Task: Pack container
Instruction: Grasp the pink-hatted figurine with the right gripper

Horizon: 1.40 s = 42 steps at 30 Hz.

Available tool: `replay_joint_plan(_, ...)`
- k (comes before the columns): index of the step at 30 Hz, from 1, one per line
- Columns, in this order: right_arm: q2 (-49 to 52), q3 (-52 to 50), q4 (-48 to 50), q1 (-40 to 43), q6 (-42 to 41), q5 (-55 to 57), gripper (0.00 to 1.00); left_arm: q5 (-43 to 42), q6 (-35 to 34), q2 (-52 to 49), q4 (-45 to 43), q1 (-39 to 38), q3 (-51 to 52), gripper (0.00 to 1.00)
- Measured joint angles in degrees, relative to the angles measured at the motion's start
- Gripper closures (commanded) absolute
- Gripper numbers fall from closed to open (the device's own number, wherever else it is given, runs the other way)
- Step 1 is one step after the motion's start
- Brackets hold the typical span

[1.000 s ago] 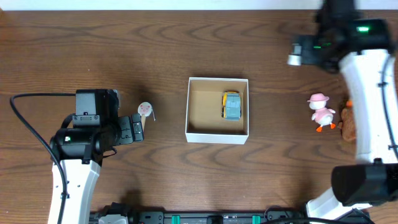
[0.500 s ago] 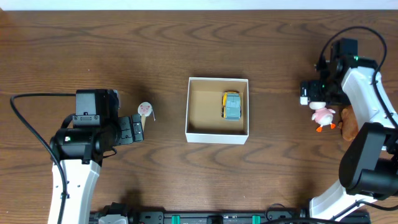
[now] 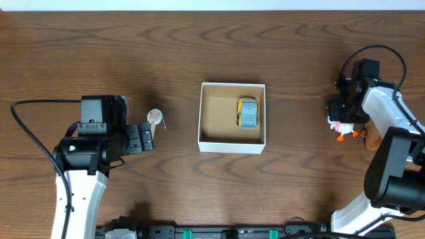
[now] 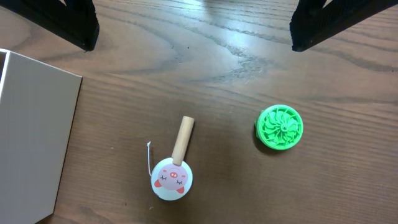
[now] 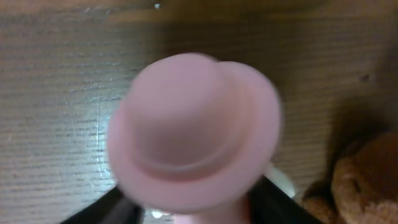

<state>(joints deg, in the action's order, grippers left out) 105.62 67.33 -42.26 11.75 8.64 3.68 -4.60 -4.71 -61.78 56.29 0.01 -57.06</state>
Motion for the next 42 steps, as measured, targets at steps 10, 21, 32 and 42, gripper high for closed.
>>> replay_joint_plan(10,0.0,-0.02,-0.13,0.02,-0.46,0.15,0.99,0.0,0.0,0.0,0.11,0.0,0.0,0.02)
replay_joint_plan(21,-0.15,0.0,-0.44,-0.09,-0.7,0.13,0.99,0.0,0.0,0.0,0.11,0.0,0.0,0.02)
replay_joint_plan(32,-10.69,4.85,-8.39,-9.44,-1.92,-0.11,0.99,0.0,0.0,0.0,0.13,0.0,0.0,0.02)
replay_joint_plan(42,-23.28,7.98,-5.62,-29.9,-1.77,-0.63,0.99,0.0,0.0,0.0,0.13,0.0,0.0,0.02)
